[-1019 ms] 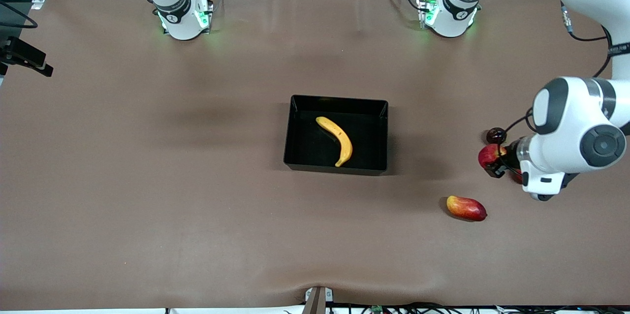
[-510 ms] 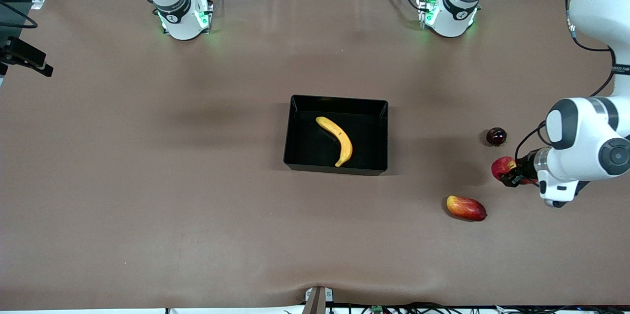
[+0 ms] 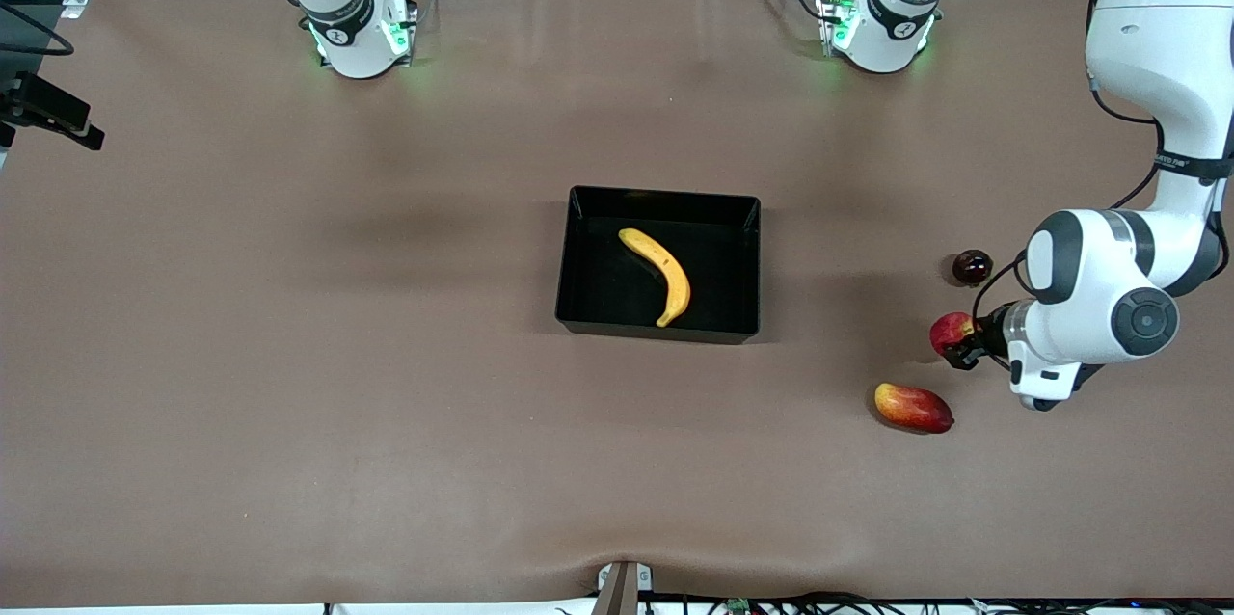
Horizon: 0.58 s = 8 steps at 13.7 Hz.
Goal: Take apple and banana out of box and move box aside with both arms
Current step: 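Carry the apple out and set it beside the peach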
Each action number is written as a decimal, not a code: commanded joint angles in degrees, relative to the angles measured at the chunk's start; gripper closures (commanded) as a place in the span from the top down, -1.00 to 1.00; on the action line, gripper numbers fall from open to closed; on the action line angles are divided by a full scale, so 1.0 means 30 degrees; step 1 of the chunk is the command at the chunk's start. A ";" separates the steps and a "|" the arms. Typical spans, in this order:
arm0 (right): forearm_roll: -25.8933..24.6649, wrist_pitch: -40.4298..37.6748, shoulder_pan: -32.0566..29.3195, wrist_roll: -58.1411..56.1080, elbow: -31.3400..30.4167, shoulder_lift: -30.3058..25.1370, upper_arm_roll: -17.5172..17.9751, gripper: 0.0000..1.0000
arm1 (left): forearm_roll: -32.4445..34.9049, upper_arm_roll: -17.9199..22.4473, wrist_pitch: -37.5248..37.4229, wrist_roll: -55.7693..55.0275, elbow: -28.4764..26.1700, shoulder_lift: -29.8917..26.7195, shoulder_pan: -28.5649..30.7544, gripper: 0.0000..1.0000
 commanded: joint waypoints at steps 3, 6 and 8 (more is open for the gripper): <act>0.0168 -0.0156 -0.0352 -0.0236 0.0317 0.0173 0.0211 1.00 | 0.1882 -0.0003 0.0224 -0.0053 0.0076 0.0404 -0.0185 1.00; 0.0168 -0.0185 -0.0352 -0.0236 0.0317 0.0173 0.0211 1.00 | 0.1916 -0.0296 0.0019 -0.0200 0.0164 -0.0560 -0.0446 1.00; 0.0168 -0.0156 -0.0323 -0.0236 0.0317 0.0173 0.0211 1.00 | 0.1682 -0.0821 -0.0301 -0.0578 0.0194 -0.1467 -0.1060 1.00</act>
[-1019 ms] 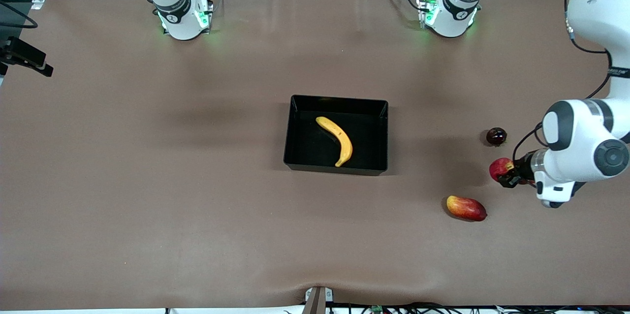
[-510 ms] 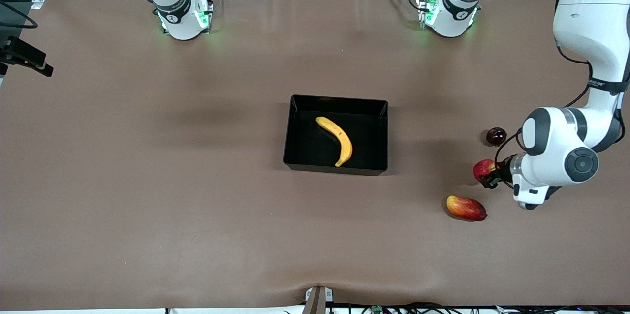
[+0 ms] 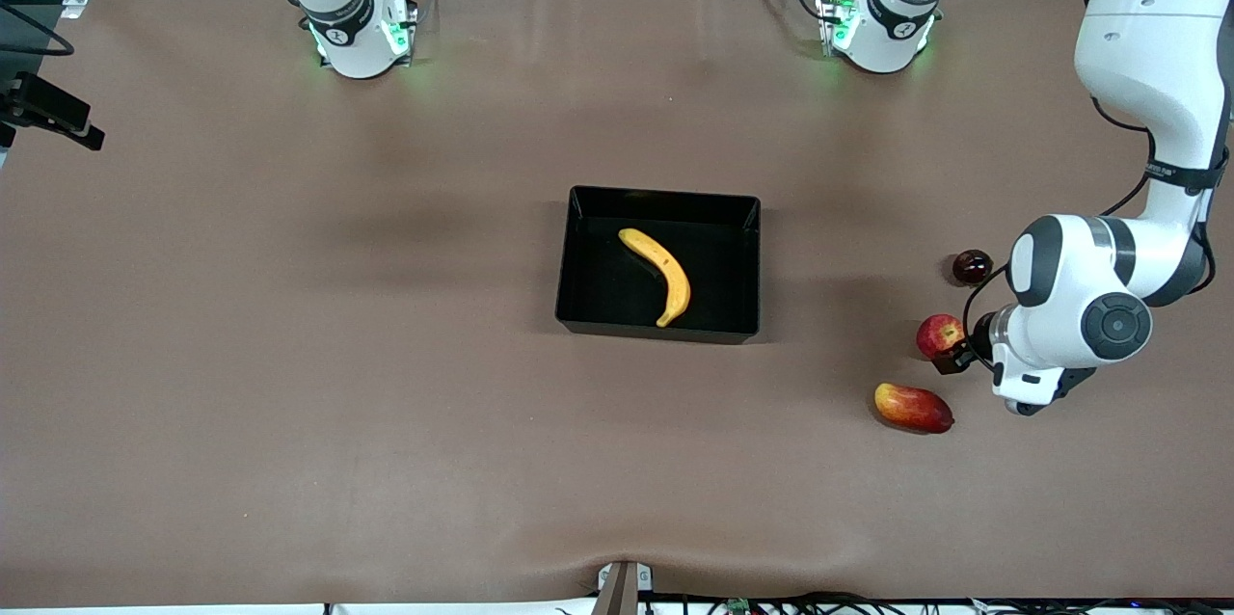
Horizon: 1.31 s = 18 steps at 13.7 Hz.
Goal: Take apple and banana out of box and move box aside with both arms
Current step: 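Carry the apple out and set it beside the peach, then move the left gripper back into the box and grasp the banana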
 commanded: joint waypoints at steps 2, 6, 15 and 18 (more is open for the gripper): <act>0.0168 -0.0154 -0.0352 -0.0236 0.0317 0.0166 0.0210 1.00 | 0.0345 -0.1326 -0.1979 -0.0904 -0.0034 -0.2452 -0.1193 1.00; 0.0168 -0.0154 -0.0323 -0.0236 0.0317 0.0166 0.0210 1.00 | 0.0169 -0.5129 -0.3746 -0.2974 0.0289 -0.3336 -0.1546 1.00; 0.0168 -0.0154 -0.0352 -0.0265 0.0317 0.0400 0.0240 1.00 | 0.0959 -0.7806 -0.0853 -0.5798 0.0231 -0.0824 -0.6669 1.00; 0.0168 -0.0154 -0.0323 -0.0236 0.0317 0.0400 0.0240 1.00 | 0.1834 -0.7573 0.1491 -0.5827 0.0260 0.1052 -0.7462 1.00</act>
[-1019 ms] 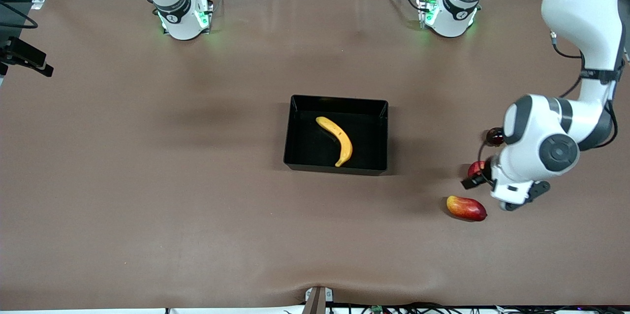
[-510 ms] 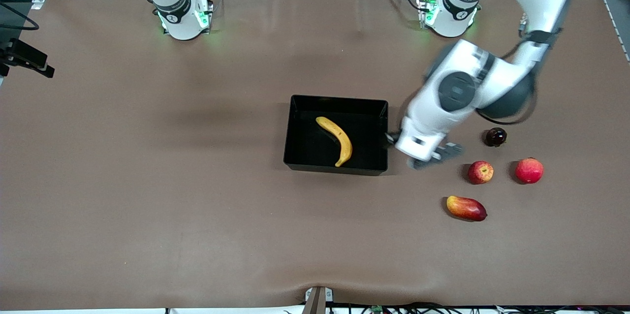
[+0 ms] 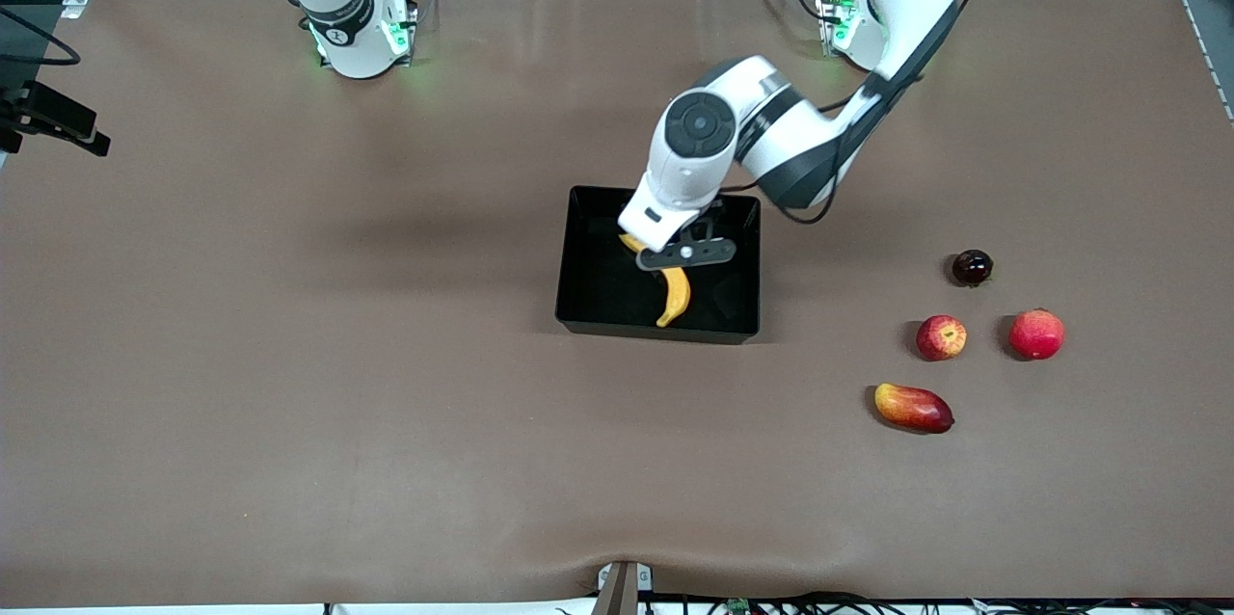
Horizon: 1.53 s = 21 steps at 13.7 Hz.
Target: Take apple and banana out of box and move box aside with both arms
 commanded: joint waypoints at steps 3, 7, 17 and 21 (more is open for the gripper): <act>0.0160 -0.0148 -0.0323 -0.0233 0.0317 0.0125 0.0219 1.00 | 0.2368 0.0223 0.2526 -0.1384 0.0362 0.2752 -0.0693 1.00; 0.0160 -0.0177 -0.0323 -0.0233 0.0288 0.0154 0.0219 1.00 | 0.3163 0.1217 0.2764 -0.2354 0.0363 0.3459 -0.1950 1.00; 0.0131 -0.0206 -0.0235 -0.0262 0.0170 0.0301 0.0219 1.00 | 0.3512 0.2948 0.2530 -0.3292 0.1710 0.4193 -0.4033 1.00; -0.0073 -0.0965 0.0086 -0.0583 0.0141 0.1034 0.0278 1.00 | 0.4598 0.3065 0.2500 -0.3321 0.1710 0.4456 -0.4209 1.00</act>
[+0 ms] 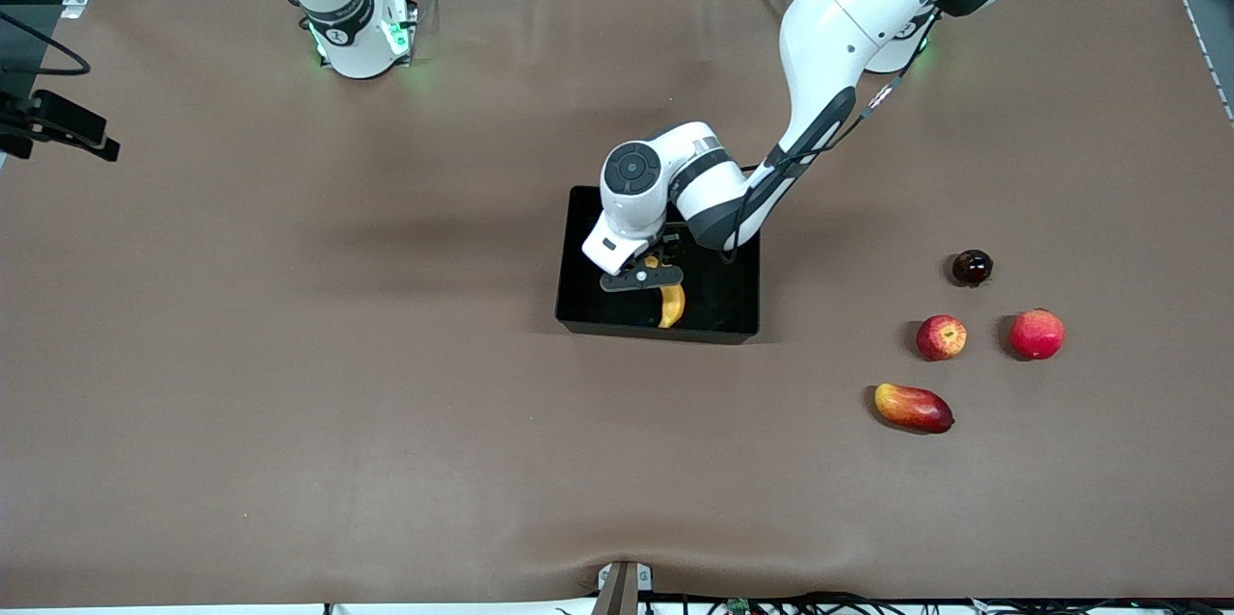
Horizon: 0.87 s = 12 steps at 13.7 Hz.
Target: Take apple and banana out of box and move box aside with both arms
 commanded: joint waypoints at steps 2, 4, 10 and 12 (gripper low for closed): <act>-0.0047 -0.0769 -0.0147 -0.0388 0.0172 0.0391 0.0052 1.00 | 0.0472 0.0268 -0.0114 -0.0566 0.0279 0.0162 -0.0711 1.00; -0.0018 -0.0886 0.0056 -0.0330 0.0173 0.0362 0.0081 1.00 | 0.0442 0.0268 -0.0114 -0.0829 0.0279 0.0162 -0.0801 0.99; 0.0188 -0.1005 0.0350 -0.0329 -0.0119 0.0566 0.0111 1.00 | 0.0413 0.0268 -0.0114 -0.1796 0.0279 0.0220 -0.1356 0.54; 0.0188 -0.1033 0.0408 -0.0300 -0.0120 0.0596 0.0140 1.00 | 0.0384 0.0268 -0.0114 -0.1826 0.0279 0.0220 -0.1358 -0.18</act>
